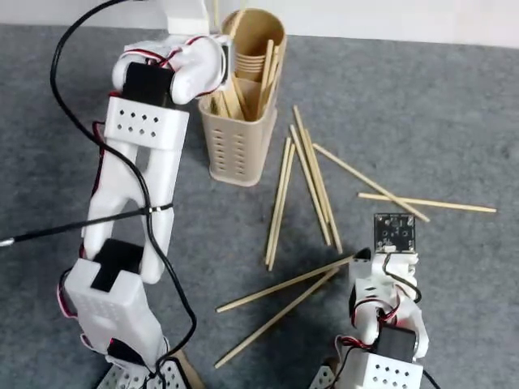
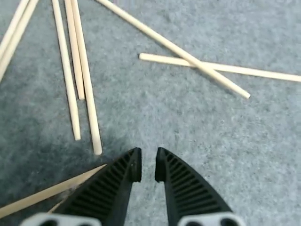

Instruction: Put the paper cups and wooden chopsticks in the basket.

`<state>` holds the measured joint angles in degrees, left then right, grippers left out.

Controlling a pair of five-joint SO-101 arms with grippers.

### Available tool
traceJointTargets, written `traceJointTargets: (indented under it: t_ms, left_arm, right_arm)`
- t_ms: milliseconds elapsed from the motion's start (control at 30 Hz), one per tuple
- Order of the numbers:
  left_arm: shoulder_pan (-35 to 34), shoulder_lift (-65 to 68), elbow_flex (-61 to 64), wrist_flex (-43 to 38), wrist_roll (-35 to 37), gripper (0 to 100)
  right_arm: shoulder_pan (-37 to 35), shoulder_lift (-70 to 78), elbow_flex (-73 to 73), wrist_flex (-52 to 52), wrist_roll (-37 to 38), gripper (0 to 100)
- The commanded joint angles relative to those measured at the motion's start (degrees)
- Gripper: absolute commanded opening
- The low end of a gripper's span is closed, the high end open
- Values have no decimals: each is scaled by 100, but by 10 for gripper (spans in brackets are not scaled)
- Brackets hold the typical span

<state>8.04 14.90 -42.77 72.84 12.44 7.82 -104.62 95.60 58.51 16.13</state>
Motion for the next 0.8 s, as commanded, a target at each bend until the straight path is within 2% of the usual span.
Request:
traceJointTargets:
  t_ms: [0, 200, 333, 500, 600, 767]
  left_arm:
    - [48, -760, -303, 352, 26, 164]
    - [40, -1569, -295, 774, 18, 164]
    - [4, -1815, -268, 905, -431, 164]
    - [-22, -1807, -251, 2084, -1196, 164]
    - [-400, -1859, 57, 2585, -1380, 164]
    - [-1657, -1868, 435, 2822, -1477, 164]
  right_arm:
    - [-57, -48, 286, -119, -53, 70]
    - [-57, -48, 303, -119, -53, 70]
    - [-31, -48, 303, -119, -53, 70]
    - [-13, -48, 268, -119, -35, 73]
    - [-22, -48, 127, -136, 53, 74]
    - [-31, 31, -620, -286, 237, 74]
